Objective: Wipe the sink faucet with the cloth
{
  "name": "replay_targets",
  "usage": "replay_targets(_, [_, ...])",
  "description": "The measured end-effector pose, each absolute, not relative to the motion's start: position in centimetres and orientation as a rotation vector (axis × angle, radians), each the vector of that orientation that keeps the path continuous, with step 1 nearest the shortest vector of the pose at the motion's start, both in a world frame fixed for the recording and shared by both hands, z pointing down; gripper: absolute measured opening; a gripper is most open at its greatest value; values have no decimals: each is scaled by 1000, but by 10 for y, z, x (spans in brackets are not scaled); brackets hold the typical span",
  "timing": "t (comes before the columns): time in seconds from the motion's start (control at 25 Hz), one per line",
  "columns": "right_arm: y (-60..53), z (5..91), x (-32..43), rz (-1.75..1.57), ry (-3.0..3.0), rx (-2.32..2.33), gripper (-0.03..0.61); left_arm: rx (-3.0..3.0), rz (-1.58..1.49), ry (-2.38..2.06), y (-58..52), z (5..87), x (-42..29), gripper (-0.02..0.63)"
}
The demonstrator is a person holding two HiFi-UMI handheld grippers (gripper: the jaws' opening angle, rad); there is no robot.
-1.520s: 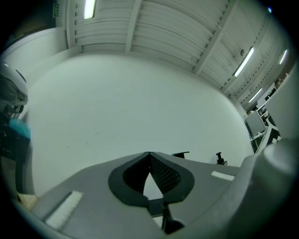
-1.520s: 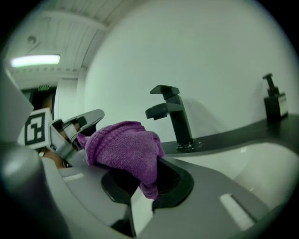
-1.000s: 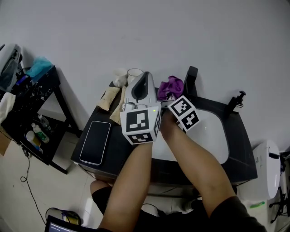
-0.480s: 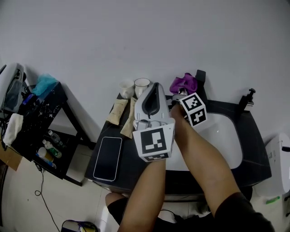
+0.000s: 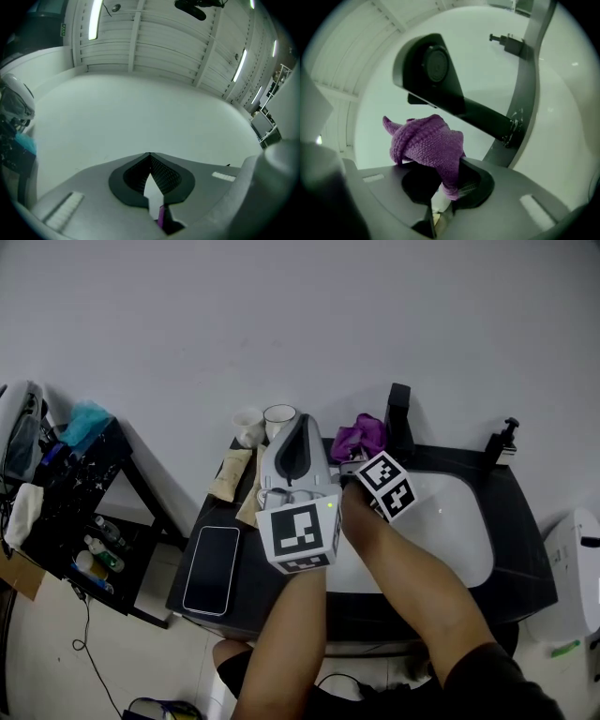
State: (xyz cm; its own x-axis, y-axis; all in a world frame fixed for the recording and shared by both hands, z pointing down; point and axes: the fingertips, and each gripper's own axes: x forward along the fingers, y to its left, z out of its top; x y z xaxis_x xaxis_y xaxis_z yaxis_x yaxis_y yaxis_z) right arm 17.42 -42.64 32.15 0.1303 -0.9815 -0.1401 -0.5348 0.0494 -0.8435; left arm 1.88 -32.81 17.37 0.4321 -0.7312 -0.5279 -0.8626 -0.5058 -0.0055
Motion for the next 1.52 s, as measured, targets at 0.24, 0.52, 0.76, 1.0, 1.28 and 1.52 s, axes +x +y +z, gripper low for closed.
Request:
replay_targets(0.24, [-374,275,122,-214,2212,-1728,51,-2429,672,1405,-333,178,17,17])
replay_targets(0.52, [-286,208,142,615,2432,-1761,51,-2453,568,1399,-336,189,33,17])
replay_targets(0.76, [-237,159,230,825,2184,-1876,51,-2523,472,1362,-343,206,55,17])
replay_targets(1.0, [-247,177,293,732,2146,-2007,51,-2628,329,1328,-349,237,79,17])
replay_targets(1.28, [-265,237,325,461,2159,-2109,51,-2665,193,1244,-351,256,109,17])
replay_targets(1.52, [-279,270,321,242,2223,-2109,54,-2664,119,1253,-353,267,112,17])
